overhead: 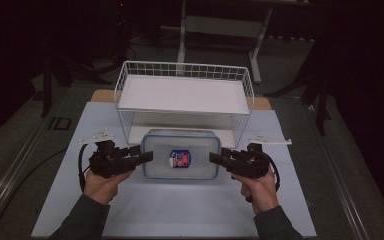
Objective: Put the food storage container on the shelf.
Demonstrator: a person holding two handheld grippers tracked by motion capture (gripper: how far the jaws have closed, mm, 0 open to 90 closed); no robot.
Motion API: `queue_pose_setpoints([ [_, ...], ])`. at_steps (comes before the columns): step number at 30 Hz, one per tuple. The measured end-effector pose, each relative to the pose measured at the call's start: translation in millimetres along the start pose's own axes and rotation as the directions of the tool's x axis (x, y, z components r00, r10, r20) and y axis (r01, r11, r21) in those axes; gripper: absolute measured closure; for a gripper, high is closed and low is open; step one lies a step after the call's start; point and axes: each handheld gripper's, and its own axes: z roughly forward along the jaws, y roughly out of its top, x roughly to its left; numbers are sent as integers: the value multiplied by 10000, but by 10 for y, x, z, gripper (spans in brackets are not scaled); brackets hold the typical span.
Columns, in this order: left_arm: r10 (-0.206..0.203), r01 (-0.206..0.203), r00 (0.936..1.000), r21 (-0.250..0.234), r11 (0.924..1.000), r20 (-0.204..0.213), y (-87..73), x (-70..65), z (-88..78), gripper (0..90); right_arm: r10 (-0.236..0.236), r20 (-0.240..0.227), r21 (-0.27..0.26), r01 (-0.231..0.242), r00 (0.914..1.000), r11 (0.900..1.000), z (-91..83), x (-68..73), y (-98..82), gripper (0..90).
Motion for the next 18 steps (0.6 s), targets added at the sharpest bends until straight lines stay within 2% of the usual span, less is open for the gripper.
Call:
queue_pose_setpoints([
  [15, 708, -721, 9971, -486, 9962, -297, 408, -123, -104, 490, -580, -252, -534, 566, 9980, 9970, -36, 41, 381, 518],
  [18, 783, -798, 9965, -525, 9954, -292, 451, -131, -105, 490, -630, -238, -582, 615, 9977, 9964, -54, 49, 429, 518],
])
